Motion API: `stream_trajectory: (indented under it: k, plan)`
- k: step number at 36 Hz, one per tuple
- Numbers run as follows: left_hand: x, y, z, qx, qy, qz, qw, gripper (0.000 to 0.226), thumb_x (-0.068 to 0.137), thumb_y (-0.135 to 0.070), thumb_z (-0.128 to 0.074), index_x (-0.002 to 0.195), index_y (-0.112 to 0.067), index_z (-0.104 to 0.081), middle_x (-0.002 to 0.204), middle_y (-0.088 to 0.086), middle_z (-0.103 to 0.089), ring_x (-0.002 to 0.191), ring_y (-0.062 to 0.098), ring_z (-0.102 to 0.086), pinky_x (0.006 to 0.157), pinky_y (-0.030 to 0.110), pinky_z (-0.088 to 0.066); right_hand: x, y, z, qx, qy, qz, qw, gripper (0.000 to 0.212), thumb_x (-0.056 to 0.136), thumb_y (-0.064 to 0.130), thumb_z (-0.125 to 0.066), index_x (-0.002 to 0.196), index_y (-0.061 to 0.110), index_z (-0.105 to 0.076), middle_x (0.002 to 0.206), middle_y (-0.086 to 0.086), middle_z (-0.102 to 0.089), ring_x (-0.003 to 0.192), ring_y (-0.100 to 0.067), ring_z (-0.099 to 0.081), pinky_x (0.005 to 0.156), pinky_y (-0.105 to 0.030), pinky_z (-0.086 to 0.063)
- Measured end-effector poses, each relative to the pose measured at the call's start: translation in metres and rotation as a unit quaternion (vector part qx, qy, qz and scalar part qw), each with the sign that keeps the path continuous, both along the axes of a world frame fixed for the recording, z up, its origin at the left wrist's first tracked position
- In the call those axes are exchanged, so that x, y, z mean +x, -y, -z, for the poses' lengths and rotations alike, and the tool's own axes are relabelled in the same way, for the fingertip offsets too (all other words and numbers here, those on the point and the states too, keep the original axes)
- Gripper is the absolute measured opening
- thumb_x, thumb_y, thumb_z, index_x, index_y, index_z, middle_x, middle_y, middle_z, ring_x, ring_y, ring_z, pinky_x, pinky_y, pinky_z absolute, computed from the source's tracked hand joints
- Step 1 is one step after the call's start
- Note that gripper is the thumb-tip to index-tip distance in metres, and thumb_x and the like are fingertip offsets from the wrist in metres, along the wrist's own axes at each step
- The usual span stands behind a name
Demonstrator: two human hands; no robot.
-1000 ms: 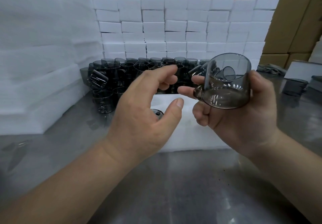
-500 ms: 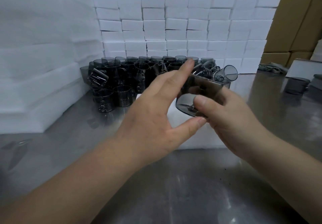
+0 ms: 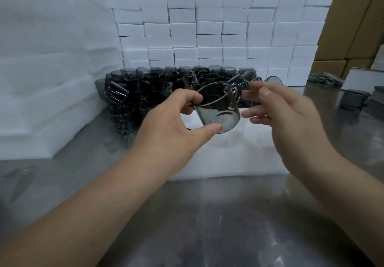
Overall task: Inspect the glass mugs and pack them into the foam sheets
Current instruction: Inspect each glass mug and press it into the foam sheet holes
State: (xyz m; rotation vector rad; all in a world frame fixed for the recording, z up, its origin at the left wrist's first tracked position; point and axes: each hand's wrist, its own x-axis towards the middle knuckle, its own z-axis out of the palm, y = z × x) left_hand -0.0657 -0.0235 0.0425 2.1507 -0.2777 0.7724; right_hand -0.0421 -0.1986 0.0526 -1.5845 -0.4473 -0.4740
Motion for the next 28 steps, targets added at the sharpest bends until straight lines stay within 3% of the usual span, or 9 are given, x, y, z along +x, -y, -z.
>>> stream_trajectory:
  k: [2,5,8,11,13,18,22,24,28]
  plan:
    - [0.000,0.001,0.001,0.003,-0.012,-0.006,1.000,0.038,0.052,-0.056,-0.068,0.085,-0.053,-0.049,0.098,-0.019,-0.058,0.082,-0.014,-0.051,0.069,0.004,-0.038,0.002,0.002,0.001,-0.035,0.012,0.036,0.999,0.014,0.077,0.036,-0.050,0.084,0.037,-0.063,0.083,0.016,-0.069,0.071,-0.002,-0.065,0.066,-0.019,-0.047]
    - [0.001,0.001,0.003,0.016,-0.031,-0.022,0.999,0.040,0.052,-0.056,-0.065,0.089,-0.051,-0.049,0.099,-0.019,-0.055,0.084,-0.019,-0.046,0.069,0.007,-0.035,0.007,0.003,0.004,-0.092,0.006,0.057,0.994,0.014,0.087,0.025,-0.056,0.085,0.038,-0.062,0.082,0.022,-0.067,0.080,0.002,-0.063,0.069,-0.014,-0.042]
    - [0.000,0.002,0.004,0.029,-0.049,-0.042,0.997,0.045,0.052,-0.058,-0.062,0.094,-0.050,-0.050,0.098,-0.020,-0.052,0.086,-0.009,-0.052,0.068,0.013,-0.036,0.008,0.002,0.006,-0.150,-0.003,0.079,0.986,0.019,0.085,0.024,-0.054,0.095,0.038,-0.062,0.083,0.027,-0.063,0.079,0.011,-0.058,0.058,-0.004,-0.038]
    - [-0.001,0.004,0.004,0.068,-0.058,-0.065,0.994,0.052,0.052,-0.061,-0.059,0.102,-0.050,-0.050,0.097,-0.019,-0.051,0.103,0.011,-0.051,0.077,0.025,-0.037,0.010,0.003,0.007,-0.207,-0.024,0.097,0.973,0.028,0.085,0.024,-0.052,0.108,0.034,-0.064,0.091,0.027,-0.060,0.085,0.013,-0.055,0.069,-0.010,-0.040]
    - [-0.001,0.006,0.004,0.105,-0.055,-0.081,0.990,0.058,0.052,-0.062,-0.056,0.108,-0.047,-0.050,0.093,-0.021,-0.046,0.112,0.015,-0.045,0.081,0.025,-0.032,0.010,0.003,0.006,-0.244,-0.043,0.096,0.964,0.033,0.085,0.022,-0.050,0.113,0.034,-0.062,0.096,0.026,-0.059,0.090,0.008,-0.055,0.073,-0.017,-0.042]
    - [-0.003,0.010,0.003,0.140,-0.037,-0.094,0.985,0.062,0.054,-0.061,-0.054,0.113,-0.042,-0.051,0.078,-0.028,-0.032,0.101,0.009,-0.041,0.080,0.024,-0.028,0.008,-0.002,0.008,-0.314,-0.061,0.077,0.944,0.048,0.077,0.027,-0.043,0.122,0.034,-0.056,0.112,0.019,-0.059,0.105,-0.003,-0.055,0.095,-0.036,-0.044]
    - [-0.003,0.010,0.005,0.143,0.002,-0.096,0.985,0.061,0.058,-0.058,-0.058,0.115,-0.038,-0.054,0.076,-0.031,-0.028,0.085,-0.009,-0.019,0.076,0.019,-0.020,0.008,-0.002,0.008,-0.313,-0.066,0.081,0.944,0.054,0.073,0.030,-0.042,0.127,0.039,-0.049,0.115,0.016,-0.059,0.104,-0.004,-0.055,0.094,-0.038,-0.045]
    - [-0.005,0.013,0.004,0.153,0.027,-0.091,0.984,0.058,0.062,-0.051,-0.065,0.115,-0.031,-0.057,0.076,-0.033,-0.024,0.075,-0.010,-0.017,0.070,0.016,-0.016,0.008,-0.002,0.009,-0.314,-0.072,0.080,0.943,0.055,0.075,0.029,-0.043,0.128,0.040,-0.046,0.114,0.016,-0.059,0.103,-0.004,-0.056,0.093,-0.038,-0.046]
    - [-0.006,0.015,0.004,0.171,0.040,-0.091,0.980,0.055,0.067,-0.042,-0.074,0.118,-0.026,-0.058,0.077,-0.032,-0.026,0.094,0.002,-0.028,0.069,0.016,-0.015,0.007,-0.003,0.008,-0.322,-0.071,0.079,0.941,0.058,0.071,0.032,-0.040,0.128,0.039,-0.047,0.117,0.016,-0.060,0.106,-0.004,-0.054,0.094,-0.038,-0.045]
